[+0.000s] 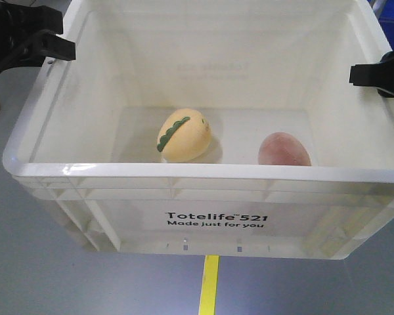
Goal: Place moving items into box and shelve
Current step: 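Hold the crate with both grippers while the base drives away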
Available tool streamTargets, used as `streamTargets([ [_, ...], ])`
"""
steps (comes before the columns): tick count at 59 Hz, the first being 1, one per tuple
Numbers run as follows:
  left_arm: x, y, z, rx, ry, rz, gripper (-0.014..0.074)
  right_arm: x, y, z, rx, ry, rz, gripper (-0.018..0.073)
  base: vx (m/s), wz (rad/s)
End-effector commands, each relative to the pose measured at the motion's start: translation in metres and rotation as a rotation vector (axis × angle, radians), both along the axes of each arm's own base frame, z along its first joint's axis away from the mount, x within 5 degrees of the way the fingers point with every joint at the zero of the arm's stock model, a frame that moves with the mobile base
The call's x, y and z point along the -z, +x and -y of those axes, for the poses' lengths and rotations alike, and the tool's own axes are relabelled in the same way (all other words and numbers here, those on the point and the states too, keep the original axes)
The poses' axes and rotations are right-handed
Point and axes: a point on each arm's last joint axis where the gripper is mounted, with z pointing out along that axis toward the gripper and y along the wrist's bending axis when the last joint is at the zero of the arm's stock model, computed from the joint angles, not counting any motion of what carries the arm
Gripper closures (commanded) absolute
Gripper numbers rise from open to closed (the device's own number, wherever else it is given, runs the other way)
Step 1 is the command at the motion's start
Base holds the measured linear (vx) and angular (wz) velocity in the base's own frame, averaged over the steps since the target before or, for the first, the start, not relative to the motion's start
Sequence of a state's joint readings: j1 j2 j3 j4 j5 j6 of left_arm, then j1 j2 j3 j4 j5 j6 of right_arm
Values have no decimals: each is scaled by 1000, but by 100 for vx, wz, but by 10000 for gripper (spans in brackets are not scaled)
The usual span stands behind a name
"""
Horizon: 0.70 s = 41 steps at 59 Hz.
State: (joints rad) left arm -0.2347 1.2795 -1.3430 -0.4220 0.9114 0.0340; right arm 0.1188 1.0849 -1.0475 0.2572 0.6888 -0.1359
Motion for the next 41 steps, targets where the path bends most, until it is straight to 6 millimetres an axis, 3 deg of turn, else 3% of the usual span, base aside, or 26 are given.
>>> streamTargets([
  [1,-32,-8,3,-15,-119,151,603,-31,0,1,34,68,193,565,28,6],
  [41,-32,-8,3,-15,-119,151,603,-31,0,1,34,68,193,565,32,4],
])
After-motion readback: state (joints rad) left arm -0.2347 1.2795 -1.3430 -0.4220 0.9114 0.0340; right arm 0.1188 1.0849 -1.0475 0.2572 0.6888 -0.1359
